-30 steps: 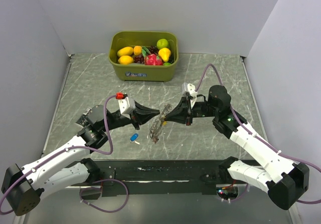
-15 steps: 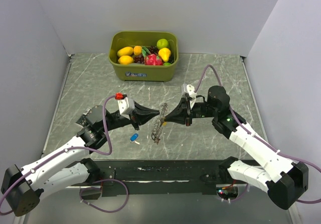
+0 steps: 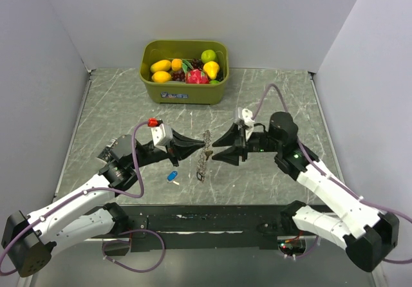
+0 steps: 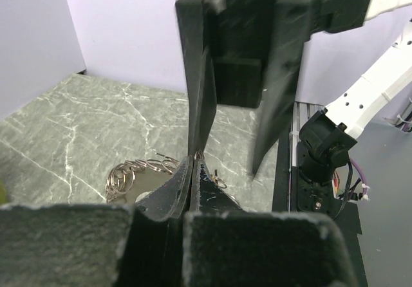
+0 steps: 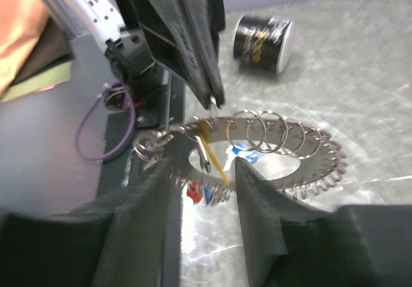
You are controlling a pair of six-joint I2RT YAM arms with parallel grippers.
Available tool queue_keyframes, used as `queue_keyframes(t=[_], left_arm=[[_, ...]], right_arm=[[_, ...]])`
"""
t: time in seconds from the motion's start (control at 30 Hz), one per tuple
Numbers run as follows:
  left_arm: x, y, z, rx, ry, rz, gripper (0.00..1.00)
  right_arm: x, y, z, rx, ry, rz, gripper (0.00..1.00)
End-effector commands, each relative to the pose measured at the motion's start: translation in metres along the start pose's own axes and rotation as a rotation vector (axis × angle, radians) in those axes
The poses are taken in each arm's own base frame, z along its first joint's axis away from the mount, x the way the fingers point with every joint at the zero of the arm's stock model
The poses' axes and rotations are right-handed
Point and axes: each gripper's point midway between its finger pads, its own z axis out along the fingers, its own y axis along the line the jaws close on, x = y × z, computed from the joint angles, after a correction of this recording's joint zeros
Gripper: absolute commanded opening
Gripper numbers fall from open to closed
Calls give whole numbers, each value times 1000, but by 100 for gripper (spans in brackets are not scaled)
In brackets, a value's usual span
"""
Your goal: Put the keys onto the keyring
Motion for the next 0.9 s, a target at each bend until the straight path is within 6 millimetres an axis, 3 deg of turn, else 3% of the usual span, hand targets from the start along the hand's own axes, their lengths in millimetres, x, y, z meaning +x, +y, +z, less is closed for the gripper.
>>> queue_keyframes(t=[0.0,0.2,0.33,0.67,0.87], left_arm=[[-43,-7,2,27,-115,67,1],[-42,-9,3,42,-110,63,1],[-42,-10,4,49,-104,65,1],[-42,-12,6,69,-103,63,1],[-42,-13,7,74,-103,60,1]], right_arm=[[-34,9,-13,55,-96,-121,62],[-53,14,-13,33,-153,-164,66],[-51,13,-5,-15,-143,-121,56],[-48,4,4,-30,-133,-95,54],[-44,3,8,-60,-120,-65,37]])
